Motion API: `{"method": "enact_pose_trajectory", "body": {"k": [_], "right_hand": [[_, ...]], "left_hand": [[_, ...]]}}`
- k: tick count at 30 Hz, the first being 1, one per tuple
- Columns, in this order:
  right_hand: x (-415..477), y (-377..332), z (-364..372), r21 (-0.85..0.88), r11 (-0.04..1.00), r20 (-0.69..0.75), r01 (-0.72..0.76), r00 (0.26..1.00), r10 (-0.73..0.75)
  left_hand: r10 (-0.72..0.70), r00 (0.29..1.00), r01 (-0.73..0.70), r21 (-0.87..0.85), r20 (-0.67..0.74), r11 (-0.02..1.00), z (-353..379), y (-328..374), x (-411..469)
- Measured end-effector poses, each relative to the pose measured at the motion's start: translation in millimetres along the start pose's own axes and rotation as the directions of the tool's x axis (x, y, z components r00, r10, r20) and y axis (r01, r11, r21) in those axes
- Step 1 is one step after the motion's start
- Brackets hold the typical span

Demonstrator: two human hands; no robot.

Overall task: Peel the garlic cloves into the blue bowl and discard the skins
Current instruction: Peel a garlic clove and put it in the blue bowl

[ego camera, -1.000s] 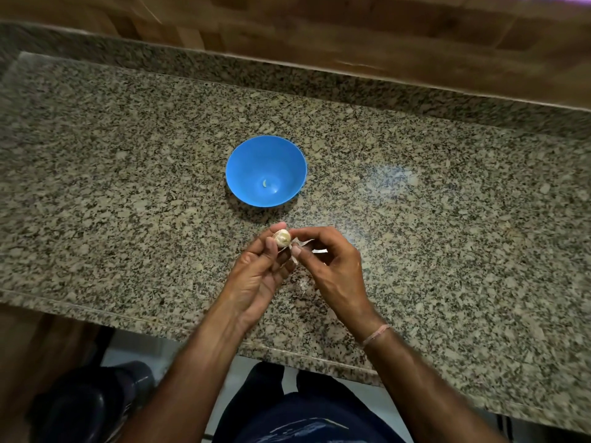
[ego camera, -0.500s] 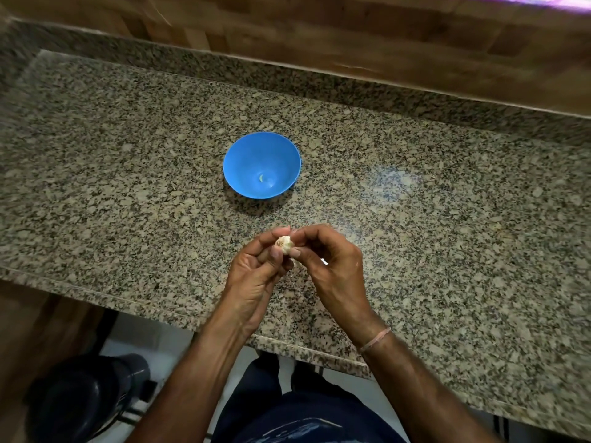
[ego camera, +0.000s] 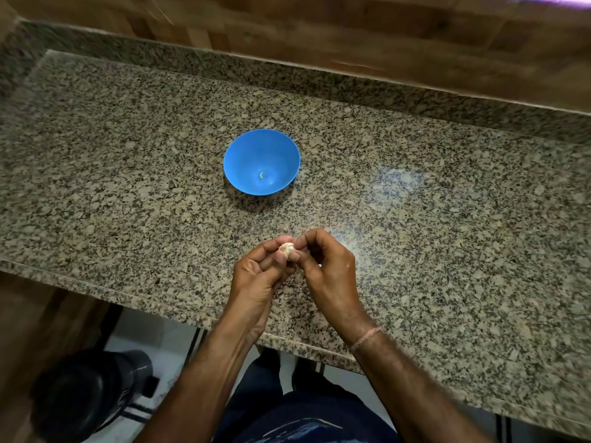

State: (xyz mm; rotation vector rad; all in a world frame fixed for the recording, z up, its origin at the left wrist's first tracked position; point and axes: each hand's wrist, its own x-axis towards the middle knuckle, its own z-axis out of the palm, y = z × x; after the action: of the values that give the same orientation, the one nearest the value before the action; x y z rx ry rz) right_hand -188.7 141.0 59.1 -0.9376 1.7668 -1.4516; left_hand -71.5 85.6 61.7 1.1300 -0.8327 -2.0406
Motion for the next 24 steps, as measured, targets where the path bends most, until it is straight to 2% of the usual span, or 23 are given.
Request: {"method": "enact_pose_trajectory", "body": {"k": [4,9,10,12,14,17,20,22,24], "right_hand": [[-1.9,6.4,2.1,0.039,0.999,-0.033,-0.033,0.999,0.034],[-1.6,11.9,5.5,0.048,0.996,-0.081,-0.070,0.994,0.074],[-0.7,13.7,4.3,0.073,0.993,-0.094,-0.097,0.990,0.104],[0.8,20.4,-1.5,0.090,0.984,-0.094,-0.154,0.982,0.163],[0.4,31.6,-9.4,0.051,0.976,-0.050,-0.211,0.976,0.213],[-3.4,51.3,-16.2,-0.035,0.946,0.006,-0.322,0.947,0.322],[-6.5,64.4,-14.7,-0.190,0.917,0.019,-0.351,0.932,0.361],[-8.1,68.6,-11.6,-0.233,0.907,0.023,-0.351,0.930,0.366],[-8.9,73.5,-8.0,-0.294,0.899,0.026,-0.325,0.937,0.348]], "left_hand": [[-0.010,1.000,0.009,-0.027,-0.023,1.000,2.0,-2.9,1.7],[-0.017,0.999,0.020,0.066,-0.048,0.998,-3.2,-8.7,14.5],[-0.008,0.998,0.015,0.114,-0.065,0.993,-5.2,-8.8,18.0],[0.073,0.989,-0.026,0.343,-0.125,0.939,-11.0,-8.4,27.0],[0.207,0.970,-0.085,0.619,-0.129,0.781,-19.3,-8.9,39.6],[0.334,0.942,-0.144,0.856,-0.035,0.497,-30.5,-13.7,64.2],[0.367,0.929,-0.155,0.954,0.053,0.256,-41.4,-22.6,81.1],[0.414,0.907,-0.134,0.985,0.078,0.108,-47.3,-30.3,73.7],[0.484,0.870,-0.129,0.991,0.100,0.028,-52.3,-41.4,54.4]]}}
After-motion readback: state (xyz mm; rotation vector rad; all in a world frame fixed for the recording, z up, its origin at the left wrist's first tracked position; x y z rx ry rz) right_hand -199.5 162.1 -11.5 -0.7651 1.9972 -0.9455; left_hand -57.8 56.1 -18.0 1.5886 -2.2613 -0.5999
